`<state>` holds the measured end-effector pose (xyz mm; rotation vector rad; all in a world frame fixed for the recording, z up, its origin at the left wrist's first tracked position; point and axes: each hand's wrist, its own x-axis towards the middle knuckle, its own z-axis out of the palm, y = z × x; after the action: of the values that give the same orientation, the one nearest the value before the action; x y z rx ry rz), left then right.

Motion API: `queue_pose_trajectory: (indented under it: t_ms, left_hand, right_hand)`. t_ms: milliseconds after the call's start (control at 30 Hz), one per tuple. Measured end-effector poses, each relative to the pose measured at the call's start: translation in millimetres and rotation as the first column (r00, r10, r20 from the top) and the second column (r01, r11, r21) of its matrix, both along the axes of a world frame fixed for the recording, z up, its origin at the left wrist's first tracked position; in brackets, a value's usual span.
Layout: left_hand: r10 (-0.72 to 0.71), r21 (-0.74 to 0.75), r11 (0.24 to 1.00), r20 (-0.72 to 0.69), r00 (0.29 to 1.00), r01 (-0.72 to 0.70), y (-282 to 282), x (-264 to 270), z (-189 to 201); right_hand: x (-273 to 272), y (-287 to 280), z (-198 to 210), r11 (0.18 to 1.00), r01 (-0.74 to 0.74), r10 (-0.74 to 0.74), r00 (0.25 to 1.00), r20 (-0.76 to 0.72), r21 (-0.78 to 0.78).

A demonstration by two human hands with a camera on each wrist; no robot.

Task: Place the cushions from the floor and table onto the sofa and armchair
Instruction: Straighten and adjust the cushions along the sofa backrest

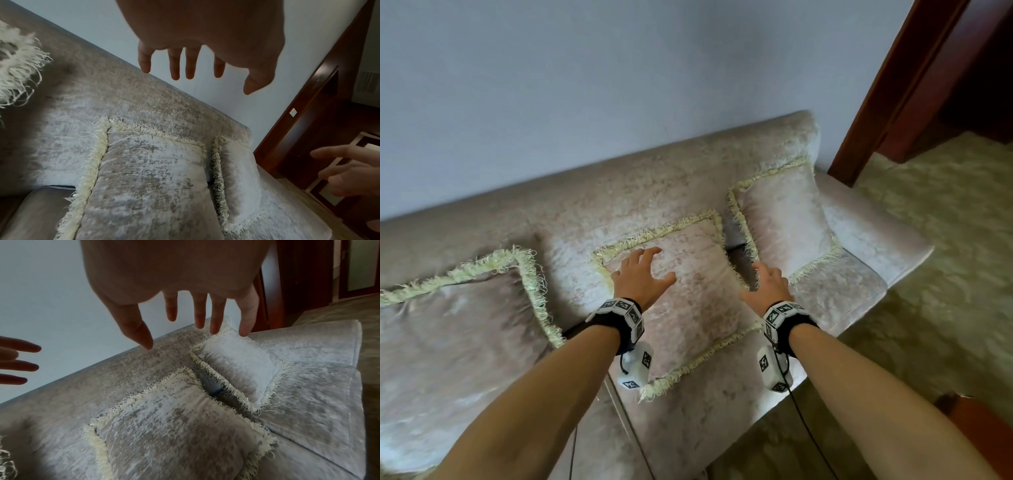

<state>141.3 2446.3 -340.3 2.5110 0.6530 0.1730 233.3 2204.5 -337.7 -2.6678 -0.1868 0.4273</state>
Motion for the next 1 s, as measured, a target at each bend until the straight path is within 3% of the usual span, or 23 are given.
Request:
queue_pose_trajectory:
  t_ms: [267,467,1000]
  left_hand:
    - [0.061,-0.036,0.997,-0.096,0.993,-0.065,37,96,-29]
    - [0.096,-0.026,0.995,-0.147,0.984,-0.101,51,133,-41]
    - [0.300,0.055,0.952,-0.341,0.891,-0.300,83,230,-94]
  right_hand:
    - [104,21,-11,0.999,-0.044,0.043,0.997,-0.064,-0.012]
    - [166,29,-21,0.994,-0.069,0.061,0.994,-0.094,-0.089]
    - [327,132,-109,0.902,-0.428,0.400,0.877,-0.268,-0.053]
